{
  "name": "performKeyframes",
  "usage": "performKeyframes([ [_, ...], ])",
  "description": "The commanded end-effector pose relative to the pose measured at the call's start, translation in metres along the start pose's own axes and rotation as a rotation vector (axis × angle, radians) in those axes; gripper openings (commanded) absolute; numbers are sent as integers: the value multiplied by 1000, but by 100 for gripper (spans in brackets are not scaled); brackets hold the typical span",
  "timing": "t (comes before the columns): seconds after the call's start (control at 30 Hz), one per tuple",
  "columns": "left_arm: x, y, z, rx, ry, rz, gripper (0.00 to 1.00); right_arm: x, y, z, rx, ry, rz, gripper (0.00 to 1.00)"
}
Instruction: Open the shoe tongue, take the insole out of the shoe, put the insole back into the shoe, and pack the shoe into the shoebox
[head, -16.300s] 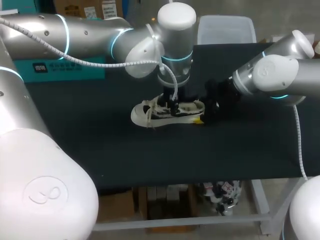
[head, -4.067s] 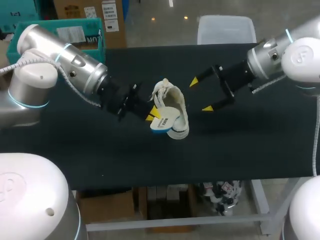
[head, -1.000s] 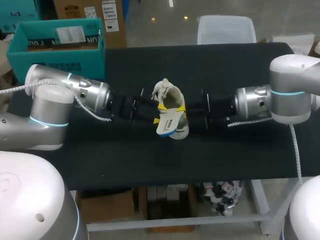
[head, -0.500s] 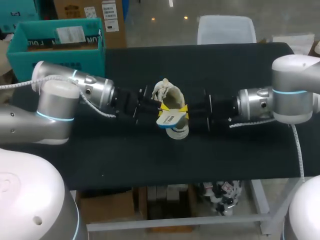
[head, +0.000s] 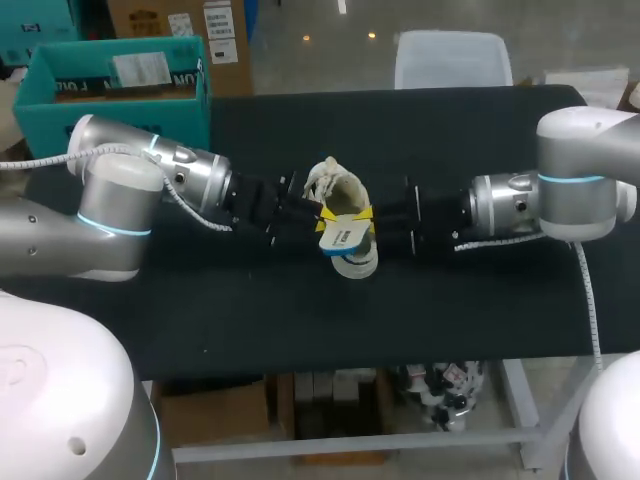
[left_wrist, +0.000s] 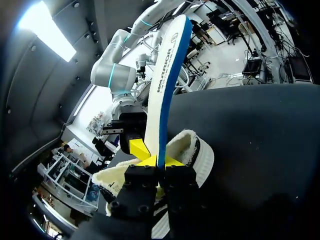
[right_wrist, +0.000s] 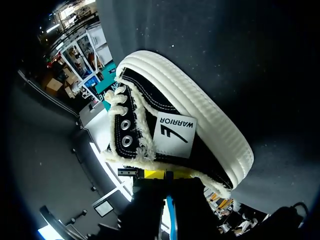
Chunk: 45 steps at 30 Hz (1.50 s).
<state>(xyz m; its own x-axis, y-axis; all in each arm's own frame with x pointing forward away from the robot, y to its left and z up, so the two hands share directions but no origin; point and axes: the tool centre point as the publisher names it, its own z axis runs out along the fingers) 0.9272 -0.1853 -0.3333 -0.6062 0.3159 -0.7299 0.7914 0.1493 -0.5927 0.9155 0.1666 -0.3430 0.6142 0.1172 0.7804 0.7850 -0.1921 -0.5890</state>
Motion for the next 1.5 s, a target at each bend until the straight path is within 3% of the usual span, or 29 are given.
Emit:
performKeyframes([
  [0.03,-3,10,6,14,7,-7,0,1,9,7,27,-1,3,0],
  [0.37,-6,13,6,12,17,-10,0,-1,3,5,14,-5,1,0],
  [0.4,-6,13,6,10,20,-10,0,-1,2,3,11,-3,-1,34],
  [0.47,-7,13,6,9,22,-9,0,-1,-2,1,1,-3,-5,83],
  [0.5,-7,12,6,8,24,-9,0,0,-5,-2,-4,-1,-10,89],
  [0.6,-7,12,5,4,26,-11,0,1,-13,-7,-17,6,-22,93],
  [0.77,-6,11,4,0,24,-14,0,1,-21,-10,-27,2,-30,89],
  [0.9,-5,10,3,-4,23,-15,0,0,-24,-10,-27,1,-34,71],
  [0.97,-5,9,3,-5,24,-14,0,0,-25,-9,-24,0,-35,68],
  [1.07,-5,8,3,-5,22,-13,0,1,-25,-8,-19,0,-37,39],
  [1.13,-5,7,3,-5,22,-12,0,1,-24,-7,-16,-4,-38,0],
  [1.33,-5,3,2,-11,29,-9,0,1,-22,-5,-13,-8,-41,0],
  [1.37,-5,2,1,-12,30,-8,12,1,-22,-5,-13,-8,-41,0],
  [1.4,-5,0,0,-12,31,-5,31,0,-22,-5,-14,-8,-42,0],
  [1.5,-7,-8,-2,-7,26,9,49,0,-23,-6,-17,-4,-45,0],
])
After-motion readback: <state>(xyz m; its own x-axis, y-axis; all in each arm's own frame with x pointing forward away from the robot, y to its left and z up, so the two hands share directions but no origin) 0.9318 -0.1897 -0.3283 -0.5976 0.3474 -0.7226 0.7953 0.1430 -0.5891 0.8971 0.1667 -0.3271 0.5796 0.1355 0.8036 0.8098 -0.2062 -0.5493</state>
